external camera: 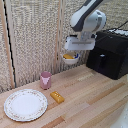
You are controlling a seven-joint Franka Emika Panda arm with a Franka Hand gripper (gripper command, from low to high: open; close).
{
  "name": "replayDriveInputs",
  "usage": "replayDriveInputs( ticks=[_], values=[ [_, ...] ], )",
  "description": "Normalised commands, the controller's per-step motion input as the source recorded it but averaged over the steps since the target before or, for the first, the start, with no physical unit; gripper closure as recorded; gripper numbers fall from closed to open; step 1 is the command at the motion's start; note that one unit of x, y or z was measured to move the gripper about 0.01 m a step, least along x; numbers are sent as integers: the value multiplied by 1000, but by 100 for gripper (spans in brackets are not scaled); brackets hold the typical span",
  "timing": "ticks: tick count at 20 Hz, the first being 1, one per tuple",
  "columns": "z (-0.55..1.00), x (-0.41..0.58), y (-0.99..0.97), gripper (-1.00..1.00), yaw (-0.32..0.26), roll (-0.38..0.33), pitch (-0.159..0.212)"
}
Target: Kindly move the gripper close to the hot dog bowl. Grip the bowl lightly with the gripper, taking care not to crush the hot dogs. Elevate the bowl a little, ensuring it remains flat to stop hot dogs from tumbling. Transport the gripper and bowl to the white plate, then lower it down cautiously. Relinquish the gripper, letting the bowl rest on the plate.
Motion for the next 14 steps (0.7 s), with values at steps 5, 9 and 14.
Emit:
replayDriveInputs(
  ticks=[5, 9, 14],
  values=[
    [508, 31, 866, 100, 0, 32, -3],
    [248, 0, 913, 100, 0, 23, -24],
    [5, 92, 954, 100, 9, 7, -2]
  ],
)
